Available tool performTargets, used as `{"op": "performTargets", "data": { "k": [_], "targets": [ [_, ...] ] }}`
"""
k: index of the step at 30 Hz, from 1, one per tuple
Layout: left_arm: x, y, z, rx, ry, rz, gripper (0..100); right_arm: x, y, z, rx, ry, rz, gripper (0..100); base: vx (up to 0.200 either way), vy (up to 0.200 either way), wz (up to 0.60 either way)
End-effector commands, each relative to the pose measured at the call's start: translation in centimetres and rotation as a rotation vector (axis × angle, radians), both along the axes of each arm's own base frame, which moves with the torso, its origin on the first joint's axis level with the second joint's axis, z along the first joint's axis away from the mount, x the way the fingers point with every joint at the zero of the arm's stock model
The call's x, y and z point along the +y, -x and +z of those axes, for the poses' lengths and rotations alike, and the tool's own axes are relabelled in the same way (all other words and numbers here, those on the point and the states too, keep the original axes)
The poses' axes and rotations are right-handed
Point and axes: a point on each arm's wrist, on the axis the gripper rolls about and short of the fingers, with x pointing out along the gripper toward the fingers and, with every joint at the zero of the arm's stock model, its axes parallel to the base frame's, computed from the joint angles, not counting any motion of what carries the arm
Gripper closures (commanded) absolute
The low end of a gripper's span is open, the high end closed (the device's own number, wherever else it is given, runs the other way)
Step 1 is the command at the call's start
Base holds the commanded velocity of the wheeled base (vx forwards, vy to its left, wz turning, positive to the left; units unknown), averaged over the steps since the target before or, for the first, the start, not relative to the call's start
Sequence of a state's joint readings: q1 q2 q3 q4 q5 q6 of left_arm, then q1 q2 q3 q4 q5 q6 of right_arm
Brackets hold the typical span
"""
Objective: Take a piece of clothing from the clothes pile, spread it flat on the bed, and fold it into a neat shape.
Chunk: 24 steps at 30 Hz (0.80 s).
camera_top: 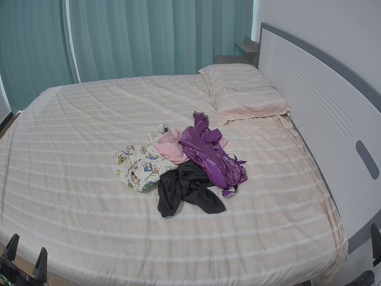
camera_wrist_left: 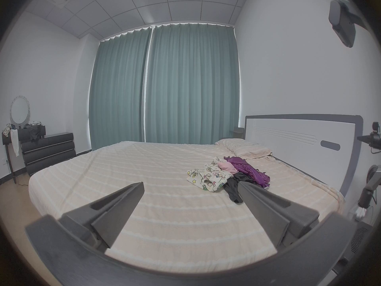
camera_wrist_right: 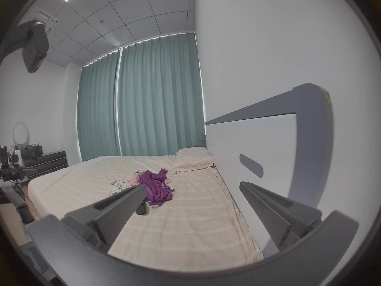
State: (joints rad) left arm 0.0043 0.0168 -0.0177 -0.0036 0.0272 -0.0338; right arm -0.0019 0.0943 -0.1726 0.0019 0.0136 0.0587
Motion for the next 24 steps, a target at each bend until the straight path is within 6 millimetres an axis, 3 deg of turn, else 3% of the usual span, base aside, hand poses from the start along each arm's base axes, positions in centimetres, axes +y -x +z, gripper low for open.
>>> {"op": "performTargets", "data": {
  "k": [1,3,7,8,12,15,20,21,22,24],
  "targets": [
    [0.0,0.0,-0.4,-0.002,0.000,0.001,0,0.1,-2.0,2.1,0.108,-0.026,0.063,0,0.000,0.000,0.00],
    [0.0,0.0,-0.5,0.000,-0.002,0.001,0,0.2,-3.4,3.2,0.171,-0.061,0.117,0,0.000,0.000,0.00],
    [0.0,0.0,-0.4,-0.002,0.000,0.001,0,0.5,-6.0,2.8,0.344,-0.095,0.207,0,0.000,0.000,0.00],
    [0.0,0.0,-0.4,-0.002,0.000,0.001,0,0.6,-7.4,2.8,0.411,-0.107,0.239,0,0.000,0.000,0.00],
    [0.0,0.0,-0.4,-0.003,0.000,0.001,0,0.9,-9.9,2.9,0.480,-0.110,0.295,0,0.000,0.000,0.00],
    [0.0,0.0,-0.4,-0.002,-0.002,0.001,0,1.6,-13.9,2.3,0.554,-0.127,0.329,0,0.000,0.000,0.00],
    [0.0,0.0,-0.5,0.000,0.000,0.001,0,3.0,-18.5,0.9,0.617,-0.174,0.365,0,0.000,0.000,0.00],
    [0.0,0.0,-0.5,0.000,0.000,0.001,0,3.0,-18.5,0.9,0.617,-0.174,0.365,0,0.000,0.000,0.00],
    [0.0,0.0,-0.5,0.000,0.000,0.001,0,3.9,-21.0,-0.1,0.649,-0.218,0.369,0,0.000,0.000,0.00],
    [0.0,0.0,-0.4,-0.003,0.000,0.001,0,4.0,-21.4,-0.3,0.649,-0.222,0.367,0,0.000,0.000,0.00]
  ]
}}
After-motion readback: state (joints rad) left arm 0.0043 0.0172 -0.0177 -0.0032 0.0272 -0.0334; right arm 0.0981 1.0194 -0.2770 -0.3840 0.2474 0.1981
